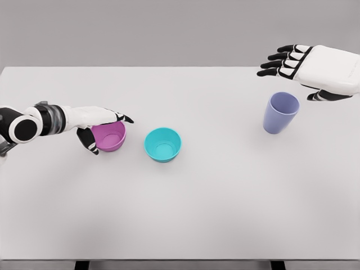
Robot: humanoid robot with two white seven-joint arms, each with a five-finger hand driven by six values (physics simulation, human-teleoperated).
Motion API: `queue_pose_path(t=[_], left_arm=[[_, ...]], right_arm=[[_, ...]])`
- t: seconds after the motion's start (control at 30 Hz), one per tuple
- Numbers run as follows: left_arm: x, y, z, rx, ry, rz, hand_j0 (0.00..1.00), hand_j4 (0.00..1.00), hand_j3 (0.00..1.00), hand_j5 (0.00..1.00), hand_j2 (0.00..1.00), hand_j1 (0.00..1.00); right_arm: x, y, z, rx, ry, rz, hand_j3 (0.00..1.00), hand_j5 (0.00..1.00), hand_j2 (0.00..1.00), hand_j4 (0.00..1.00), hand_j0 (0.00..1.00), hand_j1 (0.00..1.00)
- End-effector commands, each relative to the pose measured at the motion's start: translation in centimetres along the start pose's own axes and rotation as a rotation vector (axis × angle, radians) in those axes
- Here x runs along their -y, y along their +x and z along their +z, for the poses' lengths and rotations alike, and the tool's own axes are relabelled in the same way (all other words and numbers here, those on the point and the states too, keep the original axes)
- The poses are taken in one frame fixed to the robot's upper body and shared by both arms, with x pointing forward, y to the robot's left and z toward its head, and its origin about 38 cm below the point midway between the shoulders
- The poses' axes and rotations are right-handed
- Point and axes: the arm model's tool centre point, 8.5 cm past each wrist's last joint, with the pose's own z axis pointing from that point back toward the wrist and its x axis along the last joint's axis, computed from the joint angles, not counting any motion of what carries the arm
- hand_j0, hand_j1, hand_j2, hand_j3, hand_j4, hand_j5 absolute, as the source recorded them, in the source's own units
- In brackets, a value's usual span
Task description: Stacking bowl and cup with both arms
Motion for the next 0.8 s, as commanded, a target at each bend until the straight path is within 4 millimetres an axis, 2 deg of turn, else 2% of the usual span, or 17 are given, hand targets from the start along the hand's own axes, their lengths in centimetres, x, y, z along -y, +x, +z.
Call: queue_pose_path(t=[0.0, 0.13, 0.27, 0.4, 0.77], left_arm=[[0.0, -0.1, -0.1, -0.001, -0.001, 0.001, 0.99, 0.99, 0.99, 0.99, 0.99, 0.99], [0.1, -0.1, 0.0, 0.0, -0.002, 0.003, 0.83, 0.83, 0.83, 0.83, 0.83, 0.83], [0.1, -0.1, 0.0, -0.002, -0.001, 0.003, 0.74, 0.74, 0.74, 0.74, 0.74, 0.74], [-0.2, 0.2, 0.2, 0.01, 0.006, 0.002, 0.73, 0.73, 0.73, 0.73, 0.73, 0.73], [-1.2, 1.4, 2.5, 0.031, 0.034, -0.053, 0.73, 0.73, 0.73, 0.73, 0.73, 0.73]], right_arm=[[0.0, 0.0, 0.0, 0.0, -0.003, -0.005, 1.0, 1.0, 1.0, 1.0, 1.0, 1.0], [0.0, 0.0, 0.0, 0.0, -0.003, -0.005, 1.0, 1.0, 1.0, 1.0, 1.0, 1.0], [0.1, -0.1, 0.1, -0.003, -0.002, -0.003, 1.0, 1.0, 1.0, 1.0, 1.0, 1.0], [0.0, 0.0, 0.1, -0.003, -0.001, -0.004, 1.0, 1.0, 1.0, 1.0, 1.0, 1.0], [0.1, -0.1, 0.1, -0.003, -0.002, -0.003, 1.0, 1.0, 1.0, 1.0, 1.0, 1.0]])
